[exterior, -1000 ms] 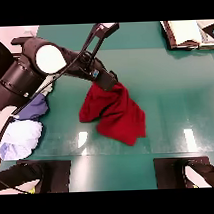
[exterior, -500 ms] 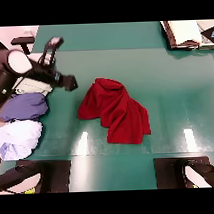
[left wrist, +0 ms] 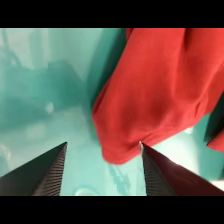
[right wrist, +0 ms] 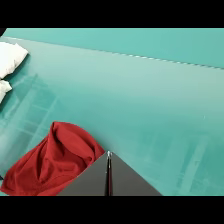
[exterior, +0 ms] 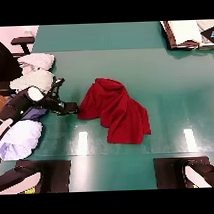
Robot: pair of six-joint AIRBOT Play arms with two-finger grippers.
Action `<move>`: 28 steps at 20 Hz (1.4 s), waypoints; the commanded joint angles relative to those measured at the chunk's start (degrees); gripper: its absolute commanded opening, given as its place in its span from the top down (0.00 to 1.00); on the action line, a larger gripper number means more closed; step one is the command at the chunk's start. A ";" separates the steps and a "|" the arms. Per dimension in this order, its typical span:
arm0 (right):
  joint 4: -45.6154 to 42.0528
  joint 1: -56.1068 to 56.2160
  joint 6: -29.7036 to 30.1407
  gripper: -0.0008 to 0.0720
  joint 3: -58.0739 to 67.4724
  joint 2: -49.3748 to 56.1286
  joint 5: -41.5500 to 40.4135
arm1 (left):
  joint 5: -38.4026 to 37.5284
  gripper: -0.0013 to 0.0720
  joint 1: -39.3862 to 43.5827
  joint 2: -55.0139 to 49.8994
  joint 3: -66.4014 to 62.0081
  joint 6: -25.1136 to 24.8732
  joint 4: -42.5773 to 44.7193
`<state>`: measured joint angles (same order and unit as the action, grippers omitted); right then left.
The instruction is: Fold the shirts.
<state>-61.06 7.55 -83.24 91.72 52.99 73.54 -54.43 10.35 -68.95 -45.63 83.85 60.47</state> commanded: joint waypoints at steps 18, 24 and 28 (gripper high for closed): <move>-1.11 -0.87 -1.84 0.42 -57.79 -5.33 0.96 | 3.98 0.94 -3.78 -2.95 -12.70 -1.60 6.25; 9.18 2.51 2.34 0.47 -66.66 7.06 -12.31 | 4.87 0.94 -3.78 -2.95 -12.70 -1.60 6.86; 9.01 7.91 2.82 0.64 -60.70 16.24 -15.43 | 5.53 0.94 -3.78 -2.95 -12.70 -1.60 6.86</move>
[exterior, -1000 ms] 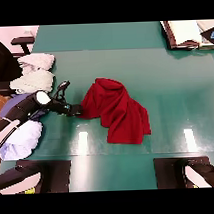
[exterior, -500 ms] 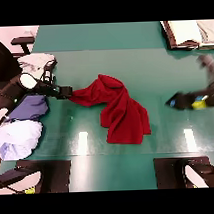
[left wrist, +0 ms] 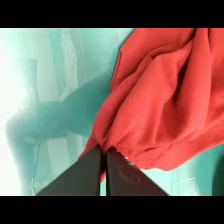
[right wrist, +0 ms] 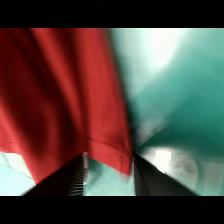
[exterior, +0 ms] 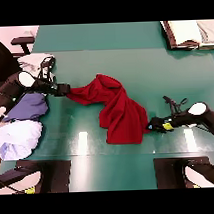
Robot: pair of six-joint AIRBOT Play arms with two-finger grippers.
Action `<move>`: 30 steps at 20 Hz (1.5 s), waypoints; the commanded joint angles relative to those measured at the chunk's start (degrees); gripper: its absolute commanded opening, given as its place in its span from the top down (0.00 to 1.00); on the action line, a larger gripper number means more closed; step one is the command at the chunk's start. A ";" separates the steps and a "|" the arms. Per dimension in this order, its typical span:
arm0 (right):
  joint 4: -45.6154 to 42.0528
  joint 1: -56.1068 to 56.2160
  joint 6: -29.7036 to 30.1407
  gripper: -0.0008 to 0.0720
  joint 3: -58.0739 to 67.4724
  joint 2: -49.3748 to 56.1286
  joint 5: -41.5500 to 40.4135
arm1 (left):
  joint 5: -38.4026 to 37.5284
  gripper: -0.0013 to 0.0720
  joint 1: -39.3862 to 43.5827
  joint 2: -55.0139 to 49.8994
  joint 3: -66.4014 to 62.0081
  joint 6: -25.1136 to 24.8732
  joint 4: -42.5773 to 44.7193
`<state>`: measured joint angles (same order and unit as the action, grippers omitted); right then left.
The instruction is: Fold the shirts.
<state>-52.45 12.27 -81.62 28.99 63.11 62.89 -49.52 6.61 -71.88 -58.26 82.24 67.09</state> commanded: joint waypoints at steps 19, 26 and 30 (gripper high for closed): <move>-22.62 -16.04 0.20 0.97 62.66 -19.12 4.70 | 1.51 0.94 -0.04 24.11 -41.38 0.26 8.83; -22.71 -16.04 0.28 0.97 71.71 -19.54 8.37 | -5.44 0.94 -0.04 25.11 -42.14 0.26 5.20; -22.71 -16.04 1.81 0.97 82.18 -15.50 14.49 | -8.52 0.94 -0.04 25.11 -51.58 0.26 3.82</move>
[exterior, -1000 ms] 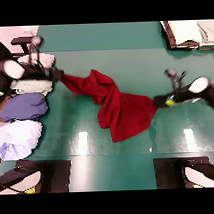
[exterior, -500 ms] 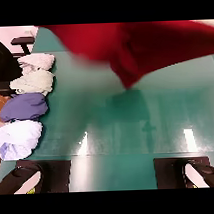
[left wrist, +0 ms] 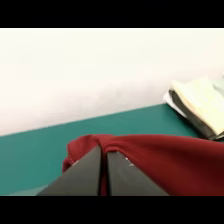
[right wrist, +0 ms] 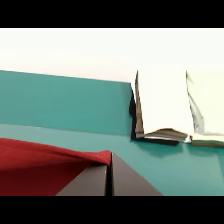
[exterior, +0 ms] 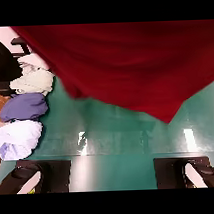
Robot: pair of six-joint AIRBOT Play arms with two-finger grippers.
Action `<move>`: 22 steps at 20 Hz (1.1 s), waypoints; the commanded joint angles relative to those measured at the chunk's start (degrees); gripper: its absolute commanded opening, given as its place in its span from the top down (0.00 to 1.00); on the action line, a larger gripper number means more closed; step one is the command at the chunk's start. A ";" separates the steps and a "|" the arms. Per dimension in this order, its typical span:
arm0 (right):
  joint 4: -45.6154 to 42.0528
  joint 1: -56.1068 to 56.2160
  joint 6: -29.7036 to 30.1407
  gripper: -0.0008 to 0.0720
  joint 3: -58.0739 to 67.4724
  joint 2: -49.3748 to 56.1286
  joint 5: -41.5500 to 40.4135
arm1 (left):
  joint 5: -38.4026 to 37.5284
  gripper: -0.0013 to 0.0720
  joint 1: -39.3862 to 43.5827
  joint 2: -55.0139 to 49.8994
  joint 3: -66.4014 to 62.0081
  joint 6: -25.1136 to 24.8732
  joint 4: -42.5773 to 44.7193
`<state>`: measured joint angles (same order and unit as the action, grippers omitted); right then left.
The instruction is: Fold the shirts.
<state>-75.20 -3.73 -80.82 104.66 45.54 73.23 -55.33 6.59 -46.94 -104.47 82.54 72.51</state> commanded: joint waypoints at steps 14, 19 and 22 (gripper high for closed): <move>-0.83 0.00 -2.91 0.97 7.48 14.78 10.38 | -7.52 0.94 -0.02 -6.38 7.72 5.68 -0.76; -1.33 4.90 -3.15 0.97 4.24 35.41 11.08 | 0.15 0.94 -0.02 -25.81 16.65 5.95 -0.90; -1.22 7.50 -3.10 0.97 2.84 45.94 7.63 | 5.86 0.94 -0.04 -36.17 16.63 5.92 -0.87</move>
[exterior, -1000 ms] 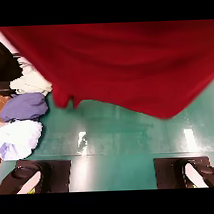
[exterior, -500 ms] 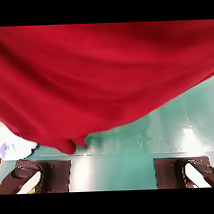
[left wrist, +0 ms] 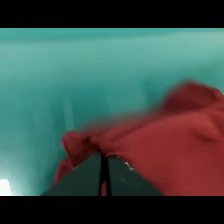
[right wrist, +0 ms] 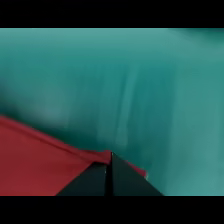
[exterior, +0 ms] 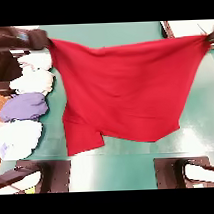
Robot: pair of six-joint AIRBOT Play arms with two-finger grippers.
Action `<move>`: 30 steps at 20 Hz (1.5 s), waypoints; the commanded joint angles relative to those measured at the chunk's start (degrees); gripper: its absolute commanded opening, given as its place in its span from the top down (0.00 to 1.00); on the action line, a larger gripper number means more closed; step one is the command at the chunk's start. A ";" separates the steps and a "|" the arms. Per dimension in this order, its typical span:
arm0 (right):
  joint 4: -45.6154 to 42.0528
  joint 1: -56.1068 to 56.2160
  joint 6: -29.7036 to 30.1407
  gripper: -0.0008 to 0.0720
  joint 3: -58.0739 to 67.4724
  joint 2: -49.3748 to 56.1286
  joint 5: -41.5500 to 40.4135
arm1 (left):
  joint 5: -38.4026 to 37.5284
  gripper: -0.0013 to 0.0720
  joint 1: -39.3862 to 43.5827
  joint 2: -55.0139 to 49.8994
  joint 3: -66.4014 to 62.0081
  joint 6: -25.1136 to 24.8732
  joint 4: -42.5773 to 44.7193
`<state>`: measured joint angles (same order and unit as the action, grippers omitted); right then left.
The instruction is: Fold the shirts.
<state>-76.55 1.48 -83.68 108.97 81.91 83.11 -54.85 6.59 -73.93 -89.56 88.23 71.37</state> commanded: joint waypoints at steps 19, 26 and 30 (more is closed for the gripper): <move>18.58 -6.67 6.82 0.40 -38.12 -9.77 -3.48 | -9.92 0.24 -11.26 5.03 37.51 -3.82 -1.20; 18.58 -6.21 6.80 0.40 -45.13 -17.14 -4.68 | -0.96 0.24 -10.58 5.22 49.68 -4.70 -9.46; 18.03 -7.32 6.80 0.40 -45.22 -18.10 -2.89 | 2.21 0.41 -6.03 5.25 50.10 -4.63 -10.40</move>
<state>-58.00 -5.15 -76.90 64.45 64.90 78.89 -55.61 -1.78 -68.71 -40.84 83.59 62.00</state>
